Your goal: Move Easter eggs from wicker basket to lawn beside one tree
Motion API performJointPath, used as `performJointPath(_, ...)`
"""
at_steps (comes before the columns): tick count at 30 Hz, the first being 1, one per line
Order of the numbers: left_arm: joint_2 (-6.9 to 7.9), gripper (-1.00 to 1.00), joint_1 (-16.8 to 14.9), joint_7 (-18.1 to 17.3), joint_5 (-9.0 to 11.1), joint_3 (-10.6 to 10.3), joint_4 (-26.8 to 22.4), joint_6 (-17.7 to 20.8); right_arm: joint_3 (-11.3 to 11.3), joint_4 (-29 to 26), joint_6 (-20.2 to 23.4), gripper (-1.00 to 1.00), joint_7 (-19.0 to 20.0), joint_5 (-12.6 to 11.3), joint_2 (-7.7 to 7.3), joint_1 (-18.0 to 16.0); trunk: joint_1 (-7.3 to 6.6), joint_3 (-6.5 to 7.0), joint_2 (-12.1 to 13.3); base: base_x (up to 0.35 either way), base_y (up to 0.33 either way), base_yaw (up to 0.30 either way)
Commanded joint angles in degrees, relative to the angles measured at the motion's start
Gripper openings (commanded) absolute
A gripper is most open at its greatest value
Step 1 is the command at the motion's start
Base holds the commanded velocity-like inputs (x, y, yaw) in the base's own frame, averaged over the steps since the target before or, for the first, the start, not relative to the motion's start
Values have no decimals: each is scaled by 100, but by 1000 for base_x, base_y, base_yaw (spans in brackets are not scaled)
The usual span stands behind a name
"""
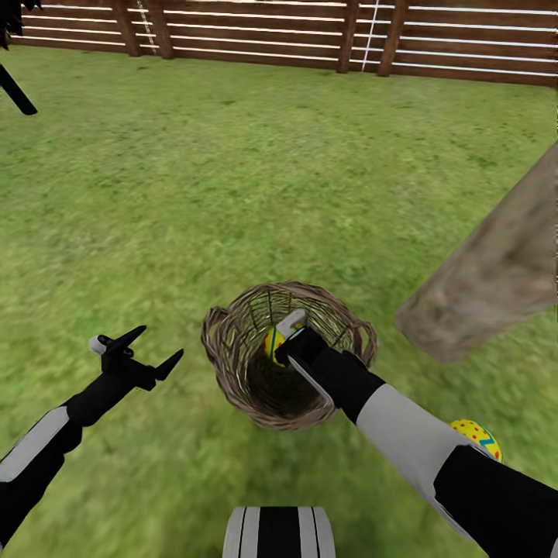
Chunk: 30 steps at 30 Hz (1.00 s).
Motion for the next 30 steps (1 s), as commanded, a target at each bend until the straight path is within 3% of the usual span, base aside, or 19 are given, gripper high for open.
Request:
performJointPath(1,-19,100,-5,-25,14,-17,27,17,19,-9,28,-100,-53,-63,-1,-4,-3,19,0,0,0,0)
performJointPath(13,-27,100,-5,-25,21,-20,90,31,19,-91,321,-100,-20,-72,-20,-6,-34,285,16,-56,0,0)
performJointPath(15,-27,100,-5,-25,21,-20,90,34,16,-96,421,-100,261,-72,-100,-6,-39,329,19,-2,0,0)
performJointPath(16,-27,100,-5,-25,24,-20,90,34,4,-100,439,-100,599,-69,-190,-6,-42,352,20,0,0,0)
performJointPath(17,-27,100,-5,-25,25,-20,90,34,-57,-101,444,-100,811,-66,-223,-6,-44,374,21,0,0,0)
performJointPath(20,-27,100,-5,-25,30,-20,90,34,-604,-275,451,-100,1283,-55,-350,-6,-47,396,23,0,0,0)
performJointPath(23,-31,100,-5,-27,30,-20,90,34,-733,-673,471,-100,1388,-87,-585,-6,-47,396,23,0,0,0)
performJointPath(26,-27,100,-5,-25,30,-20,86,34,-744,-784,475,-100,1390,-526,-733,-6,-55,462,27,0,0,0)
performJointPath(27,-27,100,-5,-27,30,-20,89,34,-745,-885,498,-100,1390,-822,-840,-6,-57,485,28,0,0,0)
performJointPath(30,-29,100,-5,-26,30,-20,90,34,-741,-1325,773,-100,1390,-1367,-1160,-6,-65,551,32,0,0,0)
